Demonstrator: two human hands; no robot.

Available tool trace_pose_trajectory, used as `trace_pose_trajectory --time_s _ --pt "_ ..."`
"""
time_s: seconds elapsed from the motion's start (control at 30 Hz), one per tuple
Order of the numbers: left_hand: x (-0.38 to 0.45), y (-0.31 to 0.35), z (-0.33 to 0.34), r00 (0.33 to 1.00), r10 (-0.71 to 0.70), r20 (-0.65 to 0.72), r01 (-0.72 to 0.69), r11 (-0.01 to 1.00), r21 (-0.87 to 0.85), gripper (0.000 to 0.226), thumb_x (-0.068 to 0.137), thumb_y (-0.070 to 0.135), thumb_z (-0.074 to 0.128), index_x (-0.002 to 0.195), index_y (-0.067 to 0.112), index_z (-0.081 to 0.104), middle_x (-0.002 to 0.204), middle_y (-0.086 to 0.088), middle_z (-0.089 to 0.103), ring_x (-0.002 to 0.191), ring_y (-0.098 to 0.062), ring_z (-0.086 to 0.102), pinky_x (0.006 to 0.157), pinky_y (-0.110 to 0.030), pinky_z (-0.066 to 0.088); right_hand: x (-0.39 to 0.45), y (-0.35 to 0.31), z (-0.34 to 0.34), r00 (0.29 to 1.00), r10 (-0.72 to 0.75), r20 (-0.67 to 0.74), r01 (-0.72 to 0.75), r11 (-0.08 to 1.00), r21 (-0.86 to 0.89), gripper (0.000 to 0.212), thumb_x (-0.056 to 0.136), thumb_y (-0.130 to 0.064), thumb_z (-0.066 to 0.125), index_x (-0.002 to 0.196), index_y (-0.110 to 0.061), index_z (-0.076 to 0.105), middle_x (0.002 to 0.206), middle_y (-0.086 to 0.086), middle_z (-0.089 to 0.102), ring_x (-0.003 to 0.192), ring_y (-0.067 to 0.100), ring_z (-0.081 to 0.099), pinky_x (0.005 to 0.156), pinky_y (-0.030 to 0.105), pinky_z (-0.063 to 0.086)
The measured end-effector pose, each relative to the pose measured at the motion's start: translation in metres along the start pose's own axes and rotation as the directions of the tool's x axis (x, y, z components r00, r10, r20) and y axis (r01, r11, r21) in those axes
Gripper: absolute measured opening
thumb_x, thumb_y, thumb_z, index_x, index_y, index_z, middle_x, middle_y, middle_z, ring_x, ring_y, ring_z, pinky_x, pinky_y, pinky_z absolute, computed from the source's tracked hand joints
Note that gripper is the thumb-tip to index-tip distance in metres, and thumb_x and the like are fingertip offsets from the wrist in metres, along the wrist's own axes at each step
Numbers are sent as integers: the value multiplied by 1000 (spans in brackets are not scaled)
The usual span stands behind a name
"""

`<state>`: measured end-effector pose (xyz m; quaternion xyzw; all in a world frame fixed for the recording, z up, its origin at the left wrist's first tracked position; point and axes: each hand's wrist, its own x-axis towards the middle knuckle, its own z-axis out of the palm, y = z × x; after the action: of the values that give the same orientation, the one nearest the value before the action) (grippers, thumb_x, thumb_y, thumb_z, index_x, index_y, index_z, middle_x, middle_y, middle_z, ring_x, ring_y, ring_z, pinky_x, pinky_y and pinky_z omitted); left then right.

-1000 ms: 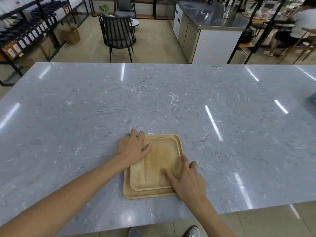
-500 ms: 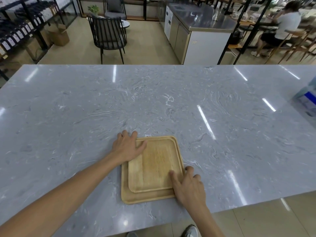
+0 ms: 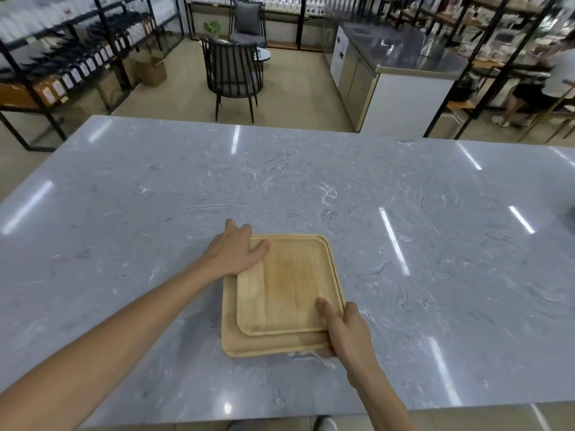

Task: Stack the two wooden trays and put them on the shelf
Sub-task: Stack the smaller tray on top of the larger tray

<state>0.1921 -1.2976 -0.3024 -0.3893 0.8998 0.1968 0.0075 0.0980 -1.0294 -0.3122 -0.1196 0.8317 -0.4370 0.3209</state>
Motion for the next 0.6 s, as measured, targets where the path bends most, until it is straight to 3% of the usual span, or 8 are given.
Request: trace_pose_trajectory --time_s 0.1,0.23,0.37,0.5,0.6 --pt "-5 -3 -18 999 17 -34 -17 1000 -4 75 76 86 22 109 24 48 111 -5 41 89 -30 59 73 -39 44 4 -12 -6 995 -76 61 75 997 15 48 89 -59 66 97 -13 54 89 6 64 55 11 67 51 33 59" --pt "-14 -8 -36 998 11 -65 -13 1000 -26 65 80 81 22 115 33 48 110 -3 45 89 -26 59 82 -40 49 12 -28 -11 981 -137 136 134 991 30 46 89 -53 71 97 -10 55 92 9 63 60 12 68 47 25 56" --pt "-30 -14 -42 993 -33 -112 31 999 -28 56 92 71 29 126 31 48 114 -4 46 88 -24 60 77 -36 47 22 -37 -11 958 -194 212 199 980 -3 47 89 -52 72 98 -9 55 93 10 65 54 7 68 46 24 56" --pt "-55 -24 -39 979 -155 -130 150 987 -48 53 96 66 31 131 29 46 115 -2 43 83 -21 55 73 -35 42 32 -42 -8 915 -275 296 307 949 -65 39 90 -52 69 95 -16 55 92 4 67 61 5 71 44 25 56" --pt "-82 -33 -30 955 -261 -140 252 964 -80 52 98 65 29 130 28 46 114 -3 47 85 -23 57 76 -36 44 36 -43 -2 870 -322 373 388 914 -118 39 89 -57 67 94 -20 54 87 1 68 54 10 71 40 23 54"
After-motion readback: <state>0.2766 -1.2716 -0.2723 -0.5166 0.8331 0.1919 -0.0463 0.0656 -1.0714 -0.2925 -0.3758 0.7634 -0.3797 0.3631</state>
